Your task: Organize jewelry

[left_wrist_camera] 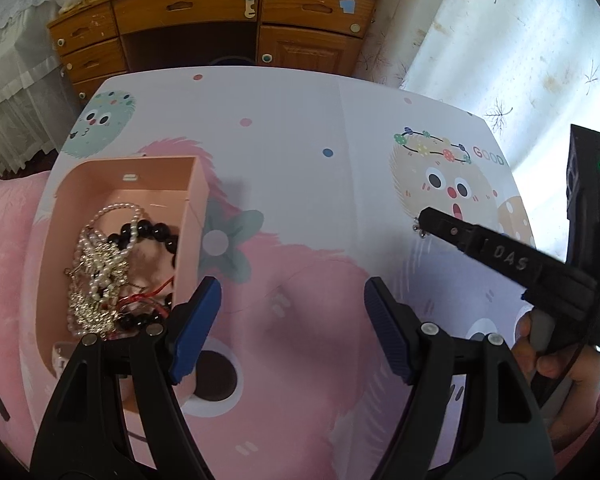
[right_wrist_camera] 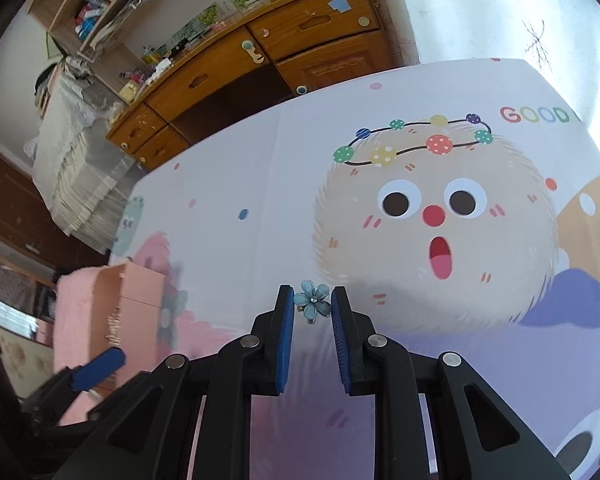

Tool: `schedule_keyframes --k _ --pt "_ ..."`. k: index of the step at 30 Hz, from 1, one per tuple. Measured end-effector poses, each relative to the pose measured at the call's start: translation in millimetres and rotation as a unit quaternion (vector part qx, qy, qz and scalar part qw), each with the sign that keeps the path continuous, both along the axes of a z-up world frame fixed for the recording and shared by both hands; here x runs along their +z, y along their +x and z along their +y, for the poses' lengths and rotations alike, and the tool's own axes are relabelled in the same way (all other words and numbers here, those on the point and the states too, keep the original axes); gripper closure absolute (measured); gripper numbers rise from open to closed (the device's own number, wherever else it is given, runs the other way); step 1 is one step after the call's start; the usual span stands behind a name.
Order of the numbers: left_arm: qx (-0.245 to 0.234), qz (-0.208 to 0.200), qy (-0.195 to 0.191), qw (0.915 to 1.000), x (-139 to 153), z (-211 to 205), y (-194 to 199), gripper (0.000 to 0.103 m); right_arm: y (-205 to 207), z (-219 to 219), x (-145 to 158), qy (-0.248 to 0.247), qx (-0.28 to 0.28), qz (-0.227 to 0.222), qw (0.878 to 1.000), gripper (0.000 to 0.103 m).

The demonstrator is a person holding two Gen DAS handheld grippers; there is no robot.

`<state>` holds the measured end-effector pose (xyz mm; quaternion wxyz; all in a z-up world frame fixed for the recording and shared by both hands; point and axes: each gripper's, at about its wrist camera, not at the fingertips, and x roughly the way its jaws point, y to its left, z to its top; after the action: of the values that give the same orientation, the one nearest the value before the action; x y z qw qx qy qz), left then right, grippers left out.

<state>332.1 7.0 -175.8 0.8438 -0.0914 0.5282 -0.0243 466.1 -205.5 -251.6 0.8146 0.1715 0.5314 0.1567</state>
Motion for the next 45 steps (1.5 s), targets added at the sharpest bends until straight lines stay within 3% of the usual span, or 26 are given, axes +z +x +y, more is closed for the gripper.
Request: schedule_keyframes --k 6,12,17,22,27,29,30,31,38,42,45 --pt "-0.018 -0.004 -0.016 0.9997 12 20 -24 0.031 -31 12 30 0.021 -0.018 -0.007 1.0 0.084" --pt "-0.036 0.015 -0.07 0.9967 14 59 -68 0.031 -68 46 54 0.06 -0.034 -0.009 0.998 0.084" --pt "-0.078 0.001 -0.026 0.9966 23 88 -109 0.031 -101 102 72 0.076 -0.026 -0.014 0.997 0.084" --pt "-0.076 0.012 -0.037 0.9964 32 132 -140 0.031 -133 160 92 0.081 0.008 -0.013 0.997 0.084" --pt "-0.081 -0.021 -0.012 0.9965 57 157 -163 0.031 -168 206 117 0.06 0.033 -0.03 0.997 0.084" --pt "-0.085 -0.032 -0.012 0.9958 70 161 -173 0.031 -186 214 125 0.065 0.039 -0.054 0.996 0.073" --pt "-0.088 -0.037 -0.016 0.9953 77 163 -177 0.031 -197 216 128 0.068 0.037 -0.058 0.995 0.053" --pt "-0.095 -0.041 -0.023 0.9944 83 165 -182 0.031 -204 215 130 0.067 0.037 -0.057 0.995 0.047" --pt "-0.111 -0.04 0.012 0.993 114 149 -219 0.031 -291 176 144 0.003 0.037 0.01 0.999 0.046" --pt "-0.064 -0.035 0.004 0.9974 122 135 -243 0.031 -352 138 150 -0.101 0.034 0.01 0.994 0.03" --pt "-0.031 -0.03 -0.001 0.9991 123 113 -256 0.031 -389 100 149 -0.125 -0.003 0.038 0.991 0.023"
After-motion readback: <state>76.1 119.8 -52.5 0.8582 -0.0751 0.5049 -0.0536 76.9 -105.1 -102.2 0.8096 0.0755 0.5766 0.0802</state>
